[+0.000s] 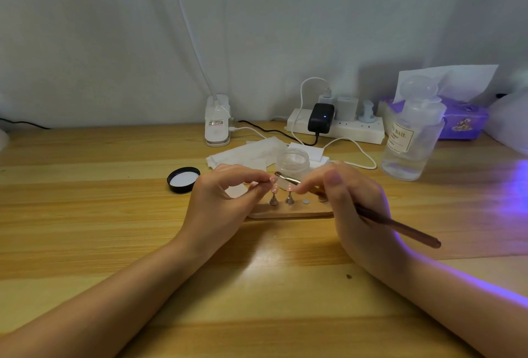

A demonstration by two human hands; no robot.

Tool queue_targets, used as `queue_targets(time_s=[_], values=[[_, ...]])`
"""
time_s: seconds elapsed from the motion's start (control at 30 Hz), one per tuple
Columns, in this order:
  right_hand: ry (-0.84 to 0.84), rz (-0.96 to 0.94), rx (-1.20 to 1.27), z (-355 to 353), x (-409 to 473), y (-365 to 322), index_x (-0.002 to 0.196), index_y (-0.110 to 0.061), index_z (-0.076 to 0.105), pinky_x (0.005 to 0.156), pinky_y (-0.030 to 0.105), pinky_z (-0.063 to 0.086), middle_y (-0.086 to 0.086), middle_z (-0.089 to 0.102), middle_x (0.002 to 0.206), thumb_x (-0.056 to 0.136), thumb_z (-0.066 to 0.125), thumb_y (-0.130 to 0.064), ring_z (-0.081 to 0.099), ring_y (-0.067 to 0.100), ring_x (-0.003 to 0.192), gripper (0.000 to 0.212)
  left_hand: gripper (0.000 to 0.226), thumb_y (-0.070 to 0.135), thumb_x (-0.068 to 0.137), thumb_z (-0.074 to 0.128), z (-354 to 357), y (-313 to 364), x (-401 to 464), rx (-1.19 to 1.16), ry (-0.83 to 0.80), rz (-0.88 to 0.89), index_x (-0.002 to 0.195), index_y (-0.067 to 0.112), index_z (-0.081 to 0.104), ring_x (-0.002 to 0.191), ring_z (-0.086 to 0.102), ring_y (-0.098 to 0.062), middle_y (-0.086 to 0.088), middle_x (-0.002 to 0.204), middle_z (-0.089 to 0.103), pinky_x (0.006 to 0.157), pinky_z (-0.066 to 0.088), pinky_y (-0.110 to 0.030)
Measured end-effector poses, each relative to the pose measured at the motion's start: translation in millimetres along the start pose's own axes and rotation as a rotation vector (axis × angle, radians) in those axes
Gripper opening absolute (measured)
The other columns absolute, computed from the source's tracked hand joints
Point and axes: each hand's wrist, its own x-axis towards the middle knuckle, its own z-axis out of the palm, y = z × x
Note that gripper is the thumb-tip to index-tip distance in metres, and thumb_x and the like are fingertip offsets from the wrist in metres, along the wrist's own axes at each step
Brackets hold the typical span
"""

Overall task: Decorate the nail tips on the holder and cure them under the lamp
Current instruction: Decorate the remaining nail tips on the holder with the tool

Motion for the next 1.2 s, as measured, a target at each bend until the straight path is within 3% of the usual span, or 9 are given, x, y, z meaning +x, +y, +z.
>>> queue_targets(time_s=[0.17, 0.27, 0.43, 0.6, 0.7, 0.8, 0.9, 1.0, 1.2], values=[[-0.006, 0.150, -0.073, -1.4, 0.2, 0.2, 0.075, -0.015, 0.067, 0.071, 0.044, 0.047, -0.010, 0.065, 0.074, 0.093, 0.031, -0.035, 0.060, 0.008, 0.077, 0.044, 0.017, 0.020, 0.073, 0.070, -0.4, 1.5, -0.3, -0.013, -0.001, -0.014, 0.087, 0.029, 0.069, 0.085, 0.061, -0.005, 0.016, 0.083, 0.069, 0.075, 0.046, -0.015], [0.042, 0.193, -0.037, -2.9, 1.3, 0.6, 0.073, -0.020, 0.065, 0.070, 0.037, 0.048, -0.010, 0.065, 0.074, 0.092, 0.030, -0.036, 0.060, 0.005, 0.076, 0.043, 0.018, 0.022, 0.073, 0.068, 0.0, 1.9, -0.7, -0.024, 0.009, -0.013, 0.089, 0.029, 0.069, 0.085, 0.061, -0.005, 0.016, 0.084, 0.069, 0.075, 0.046, -0.016], [-0.051, -0.013, -0.069, 1.6, 0.5, -1.4, 0.084, -0.016, 0.065, 0.070, 0.024, 0.044, -0.008, 0.061, 0.078, 0.097, 0.029, -0.039, 0.057, 0.002, 0.077, 0.045, 0.018, 0.011, 0.074, 0.069, 1.0, 1.4, 0.2, -0.045, 0.012, 0.016, 0.090, 0.019, 0.070, 0.086, 0.061, -0.006, 0.004, 0.087, 0.068, 0.075, 0.046, -0.014], [0.048, 0.226, 0.093, -3.9, -0.8, 2.4, 0.070, -0.022, 0.063, 0.068, 0.020, 0.044, -0.006, 0.064, 0.067, 0.091, 0.031, -0.038, 0.060, 0.005, 0.071, 0.042, 0.020, 0.018, 0.074, 0.066, -0.4, 0.2, -0.2, -0.060, 0.006, -0.002, 0.093, 0.023, 0.070, 0.086, 0.061, -0.012, 0.005, 0.085, 0.068, 0.075, 0.049, -0.023], [0.021, 0.145, 0.068, -1.9, 1.6, 0.0, 0.078, -0.021, 0.062, 0.068, 0.011, 0.041, -0.013, 0.062, 0.076, 0.095, 0.032, -0.036, 0.058, -0.001, 0.075, 0.037, 0.020, 0.014, 0.075, 0.068, -0.1, -0.4, 0.0, -0.030, 0.001, 0.006, 0.088, 0.029, 0.069, 0.088, 0.062, -0.011, 0.012, 0.085, 0.069, 0.080, 0.048, -0.027], [-0.071, 0.014, 0.009, 2.4, 2.4, -1.7, 0.089, -0.019, 0.061, 0.069, 0.014, 0.042, -0.012, 0.060, 0.084, 0.096, 0.029, -0.039, 0.056, -0.003, 0.078, 0.038, 0.023, 0.012, 0.075, 0.070, 0.5, -1.3, 0.2, 0.003, -0.001, 0.037, 0.087, 0.032, 0.068, 0.088, 0.061, -0.008, 0.017, 0.085, 0.068, 0.080, 0.047, -0.023], [-0.058, 0.039, 0.027, -0.1, 0.2, -1.0, 0.083, -0.020, 0.063, 0.070, 0.021, 0.045, -0.011, 0.062, 0.080, 0.096, 0.029, -0.041, 0.058, 0.000, 0.077, 0.042, 0.028, 0.008, 0.075, 0.070, 0.7, -3.3, 0.2, 0.014, 0.007, 0.052, 0.092, 0.031, 0.067, 0.088, 0.061, -0.004, 0.020, 0.085, 0.066, 0.079, 0.047, -0.019], [0.002, 0.069, 0.057, -4.0, -1.1, -2.3, 0.075, -0.024, 0.061, 0.071, 0.018, 0.043, -0.007, 0.063, 0.073, 0.096, 0.031, -0.033, 0.057, 0.002, 0.074, 0.037, 0.028, 0.006, 0.076, 0.069, 1.2, -4.3, 0.6, 0.009, 0.005, 0.049, 0.096, 0.027, 0.067, 0.089, 0.061, -0.002, 0.020, 0.086, 0.066, 0.080, 0.047, -0.020], [-0.078, 0.063, -0.019, -1.7, 3.2, -4.9, 0.088, -0.014, 0.066, 0.071, 0.022, 0.048, -0.005, 0.066, 0.084, 0.089, 0.046, -0.038, 0.061, 0.005, 0.081, 0.031, 0.029, 0.004, 0.075, 0.069, 2.6, -6.3, 0.5, 0.015, 0.002, 0.097, 0.097, 0.023, 0.067, 0.088, 0.062, -0.001, 0.020, 0.086, 0.066, 0.080, 0.048, -0.020]])
